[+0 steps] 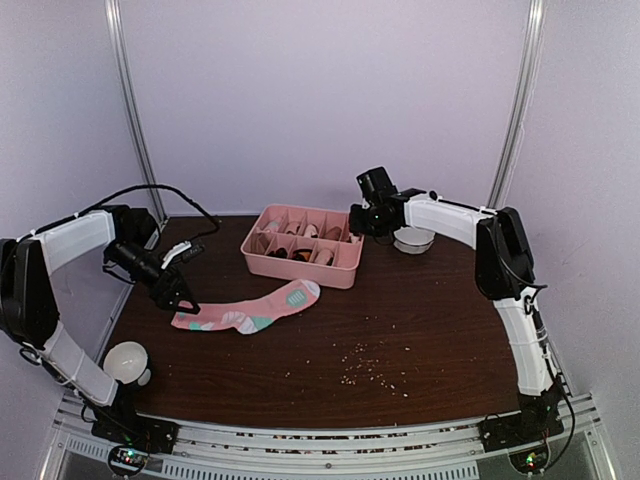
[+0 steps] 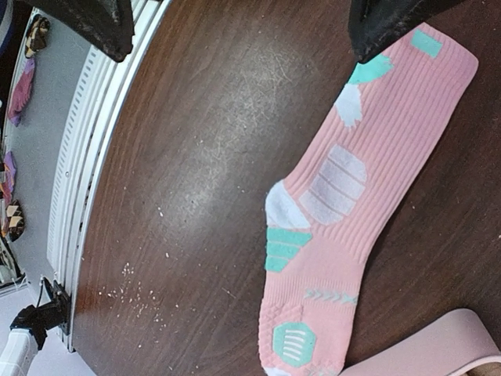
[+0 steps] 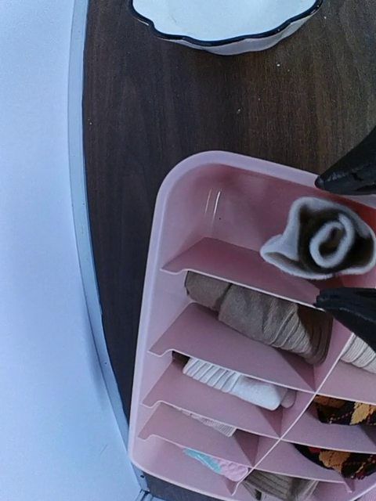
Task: Roll the socks
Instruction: Place the sock in the storage box, then move the sock to the center of the board.
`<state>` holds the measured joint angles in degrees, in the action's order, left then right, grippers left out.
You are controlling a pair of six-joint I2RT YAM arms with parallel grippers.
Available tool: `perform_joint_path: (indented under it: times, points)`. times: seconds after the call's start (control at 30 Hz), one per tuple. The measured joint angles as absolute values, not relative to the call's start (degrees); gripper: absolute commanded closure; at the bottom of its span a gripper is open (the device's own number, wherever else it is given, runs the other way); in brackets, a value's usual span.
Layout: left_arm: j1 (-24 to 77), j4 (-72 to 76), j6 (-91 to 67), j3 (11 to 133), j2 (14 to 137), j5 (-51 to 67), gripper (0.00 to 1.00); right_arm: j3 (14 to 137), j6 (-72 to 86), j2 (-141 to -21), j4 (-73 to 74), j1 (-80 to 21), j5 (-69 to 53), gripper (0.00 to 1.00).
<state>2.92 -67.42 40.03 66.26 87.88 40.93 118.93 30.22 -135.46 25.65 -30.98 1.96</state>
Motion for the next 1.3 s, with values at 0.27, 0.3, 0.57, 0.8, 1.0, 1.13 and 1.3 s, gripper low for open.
perform_joint_path:
  times: [0.27,0.3,0.57,0.8,1.0,1.13,1.3]
  points:
    - [2.92,-67.33,40.01,65.08,87.61,40.91,0.02,120.81,29.93,-135.44,24.69,-30.87,0.43,0.58]
    - [2.92,-67.33,40.03,64.97,87.61,40.91,0.02,120.81,29.91,-135.41,24.56,-30.87,0.08,0.58]
    - [2.92,-65.54,40.07,63.57,86.54,38.79,0.02,107.11,29.95,-125.54,21.12,-31.33,-2.57,0.57]
    - [2.92,-62.5,42.7,61.67,88.16,31.33,0.16,84.62,30.74,-106.24,14.96,-35.68,-2.7,0.73]
    - [2.94,-57.54,42.81,61.93,93.27,23.62,0.16,68.23,34.28,-102.15,9.23,-39.72,-4.29,0.81]
    - [3.2,-53.82,41.52,62.48,95.22,17.72,0.16,67.44,35.07,-106.5,9.41,-39.72,-5.85,0.84]
    - [6.68,-48.58,39.9,62.48,98.48,8.21,0.15,76.49,34.24,-112.18,11.53,-39.55,-6.87,0.85]
